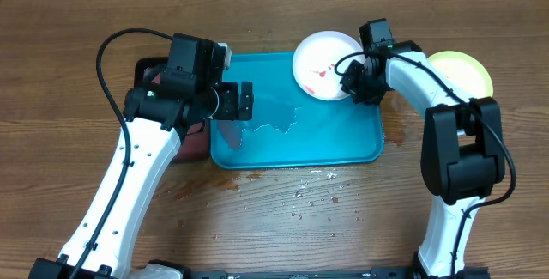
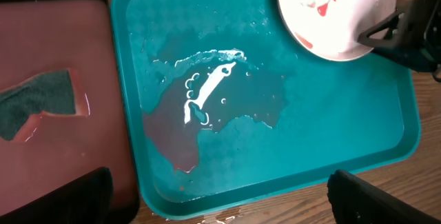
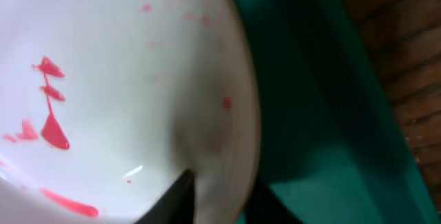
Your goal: Clean dirty plates on tray and stack at the side
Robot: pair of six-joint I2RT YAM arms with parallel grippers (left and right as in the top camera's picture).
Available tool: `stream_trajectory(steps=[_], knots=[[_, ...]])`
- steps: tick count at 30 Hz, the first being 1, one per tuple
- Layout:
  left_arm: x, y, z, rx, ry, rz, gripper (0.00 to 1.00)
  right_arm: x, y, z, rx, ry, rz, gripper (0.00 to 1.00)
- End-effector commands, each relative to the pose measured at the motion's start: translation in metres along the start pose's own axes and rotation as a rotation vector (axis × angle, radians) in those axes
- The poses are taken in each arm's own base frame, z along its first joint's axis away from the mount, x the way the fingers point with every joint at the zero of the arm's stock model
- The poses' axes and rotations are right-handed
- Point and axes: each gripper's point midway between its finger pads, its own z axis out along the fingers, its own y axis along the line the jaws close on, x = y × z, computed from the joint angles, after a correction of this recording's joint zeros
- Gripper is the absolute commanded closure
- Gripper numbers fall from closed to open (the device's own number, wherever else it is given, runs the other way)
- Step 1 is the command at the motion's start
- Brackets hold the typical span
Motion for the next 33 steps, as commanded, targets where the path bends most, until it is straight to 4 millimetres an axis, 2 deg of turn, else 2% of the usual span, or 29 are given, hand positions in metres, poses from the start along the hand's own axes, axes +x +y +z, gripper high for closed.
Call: stream_trajectory(steps=[1,4,9,14,17,21,24,29,30,32,33], knots=[[-0.001,-0.001,0.000,-0.008,-0.002,0.014,0.00,-0.003,0.004,0.005,-0.008,0.000,0.006,0.96],[-0.001,0.000,0.000,-0.010,-0.003,0.015,0.00,0.000,0.007,0.005,-0.024,0.019,-0.003,0.96],[-0.001,0.003,0.000,-0.026,-0.006,0.014,0.00,0.018,0.011,0.002,-0.050,0.093,-0.087,0.96],[-0.002,0.004,0.000,-0.034,-0.009,0.014,0.00,0.045,0.007,-0.001,-0.004,0.168,-0.183,0.96],[-0.002,0.004,0.000,-0.034,-0.009,0.014,0.00,0.064,0.012,-0.001,0.016,0.203,-0.265,0.96],[-0.001,0.006,0.000,-0.045,-0.006,0.012,0.00,0.080,0.024,0.002,0.029,0.204,-0.319,0.96],[0.001,0.012,0.000,-0.076,0.000,0.007,0.00,0.086,0.028,0.003,0.044,0.197,-0.345,0.96],[0.007,0.032,-0.003,-0.195,0.016,-0.014,0.00,0.088,0.029,0.004,0.050,0.195,-0.350,0.96],[0.009,0.037,-0.004,-0.223,0.019,-0.018,0.00,0.088,0.029,0.004,0.049,0.196,-0.350,0.91],[0.011,0.047,-0.006,-0.274,0.023,-0.030,0.00,0.089,0.030,0.003,0.046,0.200,-0.350,0.49],[0.011,0.051,-0.007,-0.294,0.024,-0.034,0.00,0.090,0.030,0.003,0.046,0.204,-0.349,0.48]])
